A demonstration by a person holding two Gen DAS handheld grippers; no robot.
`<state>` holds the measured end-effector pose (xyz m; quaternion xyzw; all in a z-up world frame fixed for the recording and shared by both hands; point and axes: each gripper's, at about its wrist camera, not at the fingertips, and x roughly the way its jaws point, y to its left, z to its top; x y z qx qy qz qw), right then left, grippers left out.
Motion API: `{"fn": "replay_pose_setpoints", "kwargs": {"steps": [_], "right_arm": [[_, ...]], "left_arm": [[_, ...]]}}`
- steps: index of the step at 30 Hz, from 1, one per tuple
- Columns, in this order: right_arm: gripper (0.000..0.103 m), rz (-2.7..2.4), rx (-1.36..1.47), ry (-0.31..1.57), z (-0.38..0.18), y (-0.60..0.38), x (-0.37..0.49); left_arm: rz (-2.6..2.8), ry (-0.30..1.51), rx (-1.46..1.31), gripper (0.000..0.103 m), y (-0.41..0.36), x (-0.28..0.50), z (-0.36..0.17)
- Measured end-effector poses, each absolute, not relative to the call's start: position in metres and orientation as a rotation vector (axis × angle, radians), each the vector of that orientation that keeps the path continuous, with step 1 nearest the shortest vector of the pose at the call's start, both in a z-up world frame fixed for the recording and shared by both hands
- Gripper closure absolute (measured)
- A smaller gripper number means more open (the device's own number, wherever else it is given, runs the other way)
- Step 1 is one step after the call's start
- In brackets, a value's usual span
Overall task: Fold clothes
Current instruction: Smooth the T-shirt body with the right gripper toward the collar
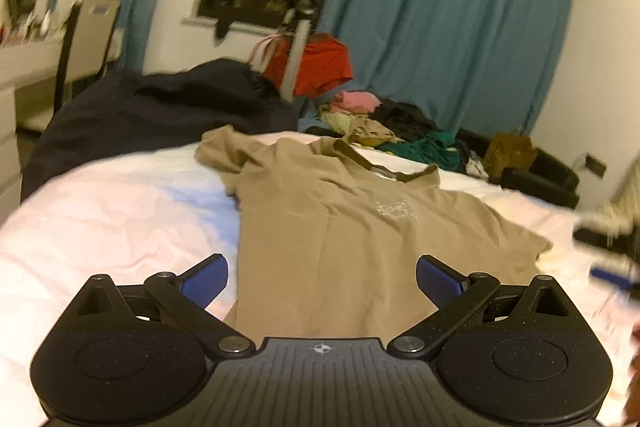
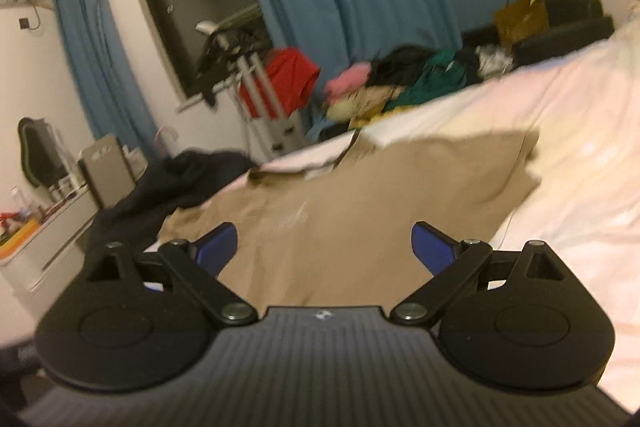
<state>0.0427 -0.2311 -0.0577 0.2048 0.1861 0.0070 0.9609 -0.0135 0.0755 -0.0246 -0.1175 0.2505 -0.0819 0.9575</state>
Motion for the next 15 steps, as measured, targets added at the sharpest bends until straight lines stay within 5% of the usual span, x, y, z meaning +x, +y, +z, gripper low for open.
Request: {"fn": "replay_pose_setpoints", "kwargs": {"steps": [7, 15], "right_arm": [[0.008, 0.047, 0.429, 0.401, -0.068, -0.214, 0.039], [0.008, 0.045, 0.541, 0.486, -0.100, -0.225, 0.071]], "left_arm": [[-0.098, 0.606, -0.585, 0.006, 0.133, 0.027, -0.043], [-0.023, 0.605, -1.025, 0.029, 0.189, 0.119, -0.093]]}}
